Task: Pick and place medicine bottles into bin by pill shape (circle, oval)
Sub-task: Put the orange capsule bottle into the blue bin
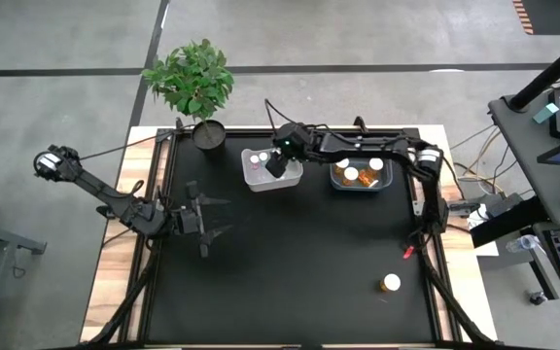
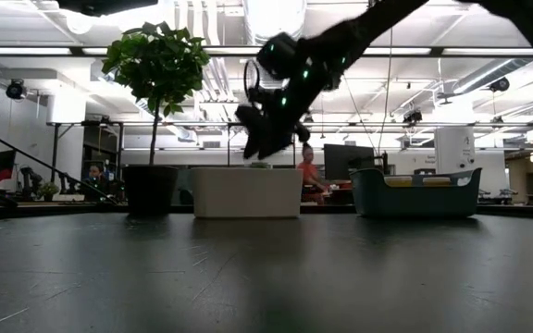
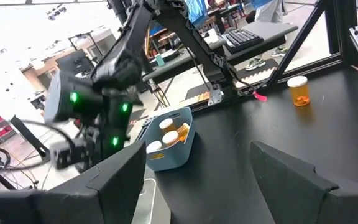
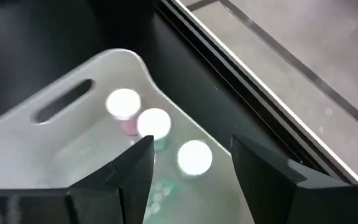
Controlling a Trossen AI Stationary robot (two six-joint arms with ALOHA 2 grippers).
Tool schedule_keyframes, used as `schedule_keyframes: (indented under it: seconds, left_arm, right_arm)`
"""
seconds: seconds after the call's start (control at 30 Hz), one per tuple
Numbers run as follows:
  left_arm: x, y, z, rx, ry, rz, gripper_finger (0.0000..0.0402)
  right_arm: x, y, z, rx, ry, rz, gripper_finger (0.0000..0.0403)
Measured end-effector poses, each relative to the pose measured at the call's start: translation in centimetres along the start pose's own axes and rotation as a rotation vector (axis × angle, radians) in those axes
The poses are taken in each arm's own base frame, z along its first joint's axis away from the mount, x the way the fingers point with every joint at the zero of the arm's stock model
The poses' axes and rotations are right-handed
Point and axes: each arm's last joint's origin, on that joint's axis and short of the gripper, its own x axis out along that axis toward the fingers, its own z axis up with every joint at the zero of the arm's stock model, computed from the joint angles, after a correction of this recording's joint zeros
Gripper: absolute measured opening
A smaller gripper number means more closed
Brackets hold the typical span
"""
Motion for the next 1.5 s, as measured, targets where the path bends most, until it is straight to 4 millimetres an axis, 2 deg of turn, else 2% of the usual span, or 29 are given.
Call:
schedule_keyframes:
  seconds: [0.17,0.33,0.6,0.73,0.87,1.2,1.33,1.5]
  left_arm:
    - [0.0,0.1,0.3,-0.026,-0.027,0.010,0.0270]
    - [0.0,0.1,0.4,-0.032,-0.033,0.011,0.0270]
    - [0.0,0.4,0.9,-0.074,-0.077,0.028,0.0270]
    - [-0.1,0.5,1.2,-0.087,-0.101,0.038,0.0270]
    - [-0.1,0.6,1.6,-0.089,-0.130,0.050,0.0270]
    - [-0.1,0.9,2.3,-0.115,-0.176,0.070,0.0270]
    - [-0.1,1.0,2.4,-0.105,-0.188,0.078,0.0270]
    - [-0.1,1.0,2.5,-0.108,-0.192,0.079,0.0270]
  right_arm:
    - [-4.0,1.1,1.1,-0.027,0.011,0.030,0.0205]
    - [-8.8,3.0,1.4,-0.032,0.047,0.078,0.0205]
    - [-16.8,5.7,0.2,0.007,0.157,0.150,0.0205]
    - [-20.5,6.6,-1.2,0.064,0.261,0.187,0.0205]
    - [-23.3,7.7,-2.8,0.166,0.383,0.220,0.0205]
    - [-27.5,12.7,-7.0,0.327,0.642,0.267,0.0205]
    - [-30.0,14.8,-9.8,0.307,0.738,0.236,0.0205]
    - [-33.4,16.1,-14.1,0.363,0.845,0.075,0.0205]
